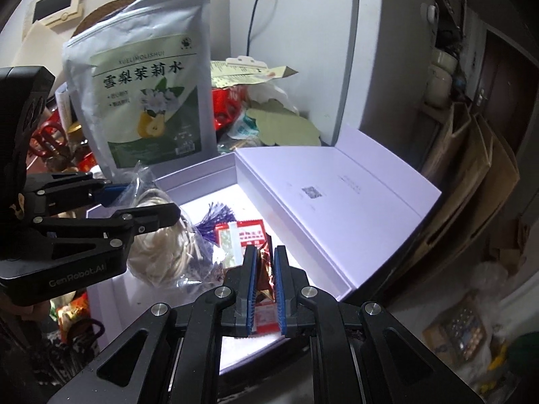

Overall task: Organize snacks
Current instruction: 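Carry the flower and candies to the lavender box with both tools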

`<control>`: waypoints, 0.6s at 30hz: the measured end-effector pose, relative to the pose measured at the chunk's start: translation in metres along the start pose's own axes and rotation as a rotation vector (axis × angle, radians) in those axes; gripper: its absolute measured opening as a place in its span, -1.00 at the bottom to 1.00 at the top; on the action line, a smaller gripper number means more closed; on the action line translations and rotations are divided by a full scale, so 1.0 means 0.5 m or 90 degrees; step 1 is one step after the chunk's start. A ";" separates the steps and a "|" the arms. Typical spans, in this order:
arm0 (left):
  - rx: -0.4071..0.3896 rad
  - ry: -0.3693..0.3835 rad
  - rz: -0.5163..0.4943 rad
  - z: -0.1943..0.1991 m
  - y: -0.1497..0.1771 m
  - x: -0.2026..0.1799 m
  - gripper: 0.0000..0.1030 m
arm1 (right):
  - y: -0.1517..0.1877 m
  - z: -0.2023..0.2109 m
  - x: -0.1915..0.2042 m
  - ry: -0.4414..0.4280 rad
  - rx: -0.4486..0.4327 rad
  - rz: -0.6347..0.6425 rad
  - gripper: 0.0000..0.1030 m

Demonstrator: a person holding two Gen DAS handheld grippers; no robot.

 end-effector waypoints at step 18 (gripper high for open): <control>-0.033 -0.045 0.024 0.116 -0.018 0.033 -0.35 | -0.028 0.088 0.011 0.044 -0.036 -0.022 -0.32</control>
Point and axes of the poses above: each gripper's, at about its wrist camera, not at the fingertips, and z roughly against the way its jaws point, x to its left, y to its underside, the point moved 7 cm from there along -z, roughly the way its jaws point, and after that the axes turned 5 degrees about x, right-handed, at the moved point
